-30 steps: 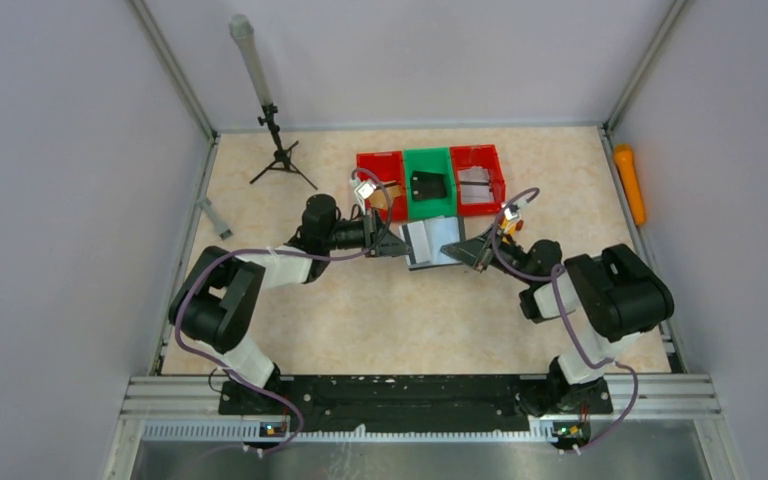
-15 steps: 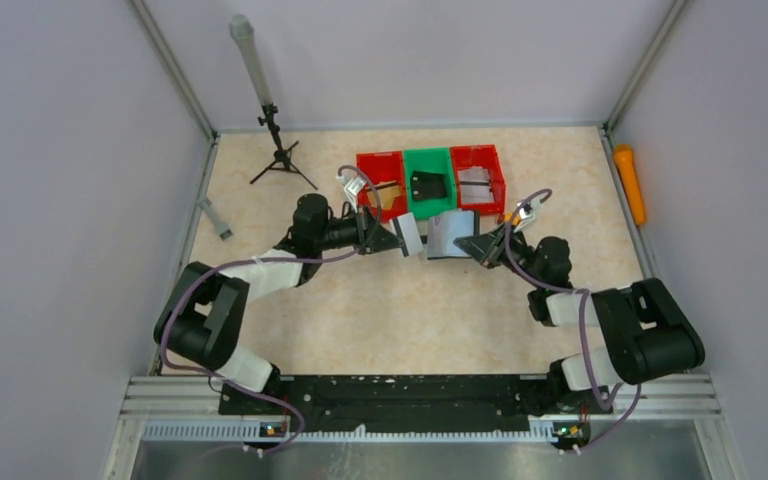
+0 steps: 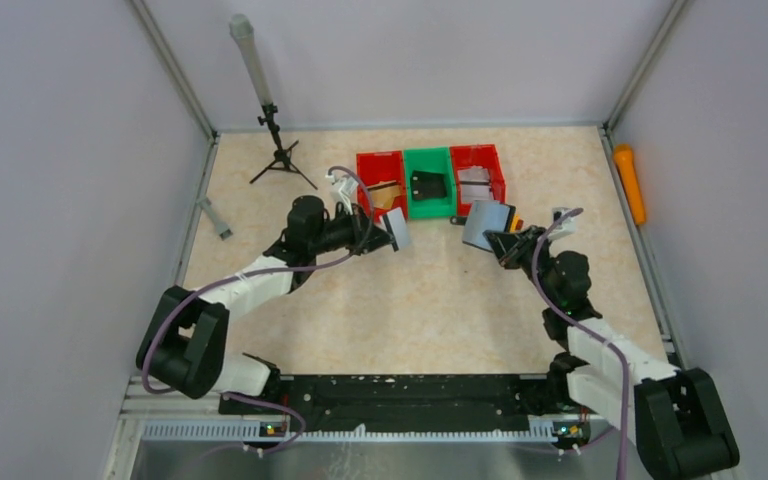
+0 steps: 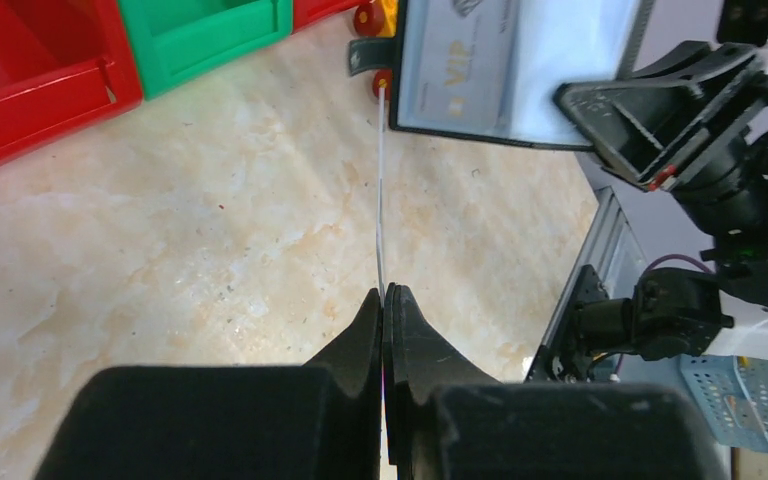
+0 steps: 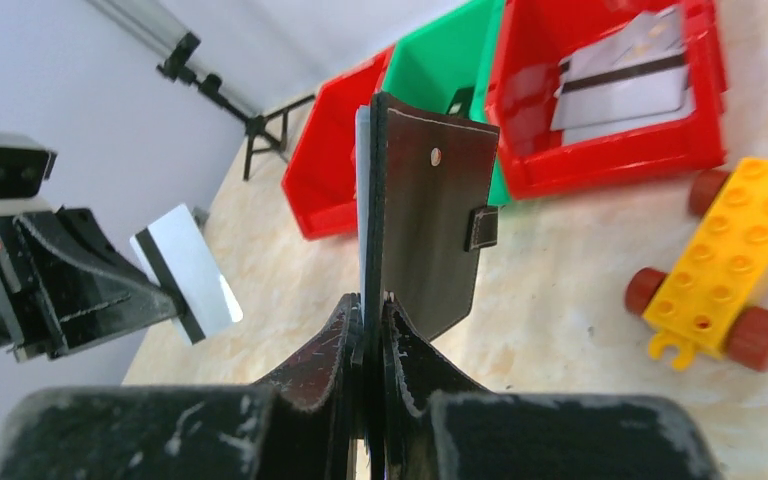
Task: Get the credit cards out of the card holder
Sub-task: Place the card holder at the center of the board.
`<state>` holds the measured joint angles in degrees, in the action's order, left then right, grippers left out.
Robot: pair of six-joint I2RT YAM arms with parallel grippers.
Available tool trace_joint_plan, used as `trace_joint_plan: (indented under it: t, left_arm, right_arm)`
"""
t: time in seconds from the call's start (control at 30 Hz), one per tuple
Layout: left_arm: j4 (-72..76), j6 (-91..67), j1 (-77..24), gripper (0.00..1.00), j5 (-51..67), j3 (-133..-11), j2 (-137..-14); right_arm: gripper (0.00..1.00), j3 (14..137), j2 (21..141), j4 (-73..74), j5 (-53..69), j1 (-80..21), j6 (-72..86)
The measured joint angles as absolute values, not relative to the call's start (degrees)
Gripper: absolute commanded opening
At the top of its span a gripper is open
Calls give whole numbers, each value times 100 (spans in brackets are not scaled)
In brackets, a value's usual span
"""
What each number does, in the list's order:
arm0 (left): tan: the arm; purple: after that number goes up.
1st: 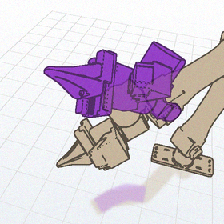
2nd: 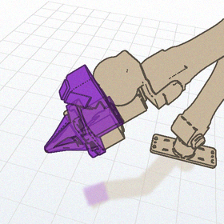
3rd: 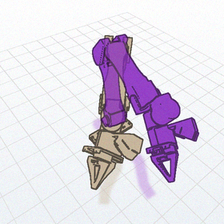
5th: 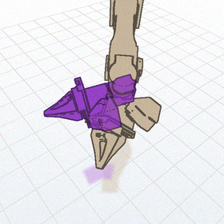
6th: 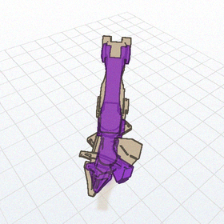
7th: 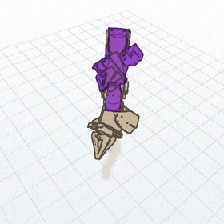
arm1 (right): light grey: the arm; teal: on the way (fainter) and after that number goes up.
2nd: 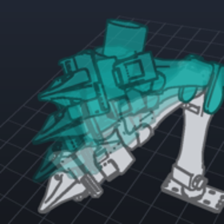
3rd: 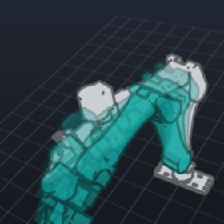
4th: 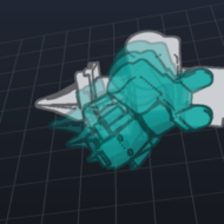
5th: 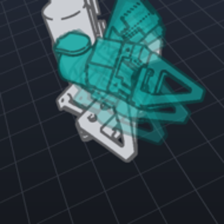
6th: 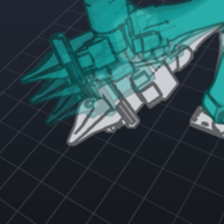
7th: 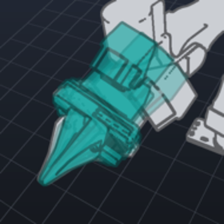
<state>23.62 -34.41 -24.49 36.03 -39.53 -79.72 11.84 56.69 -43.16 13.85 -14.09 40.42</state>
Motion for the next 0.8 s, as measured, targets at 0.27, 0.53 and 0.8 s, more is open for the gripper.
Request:
trace_joint_plan:
  t: [0.27, 0.53, 0.8]
  left_arm:
    - [2134, -3118, -2596, 0, 3116, -3916, -7765]
    - [2045, -2934, -2598, 0, 2751, -3610, -7214]
    - [2097, -2897, -2598, 0, 2759, -3577, -7096]
  right_arm:
    - [0, 987, 5470, -4329, 1131, -1409, 3898]
    - [0, 1511, 7673, -5592, 2797, -2008, 4182]
    - [36, 2115, 8739, -5929, 3454, -2163, 4482]
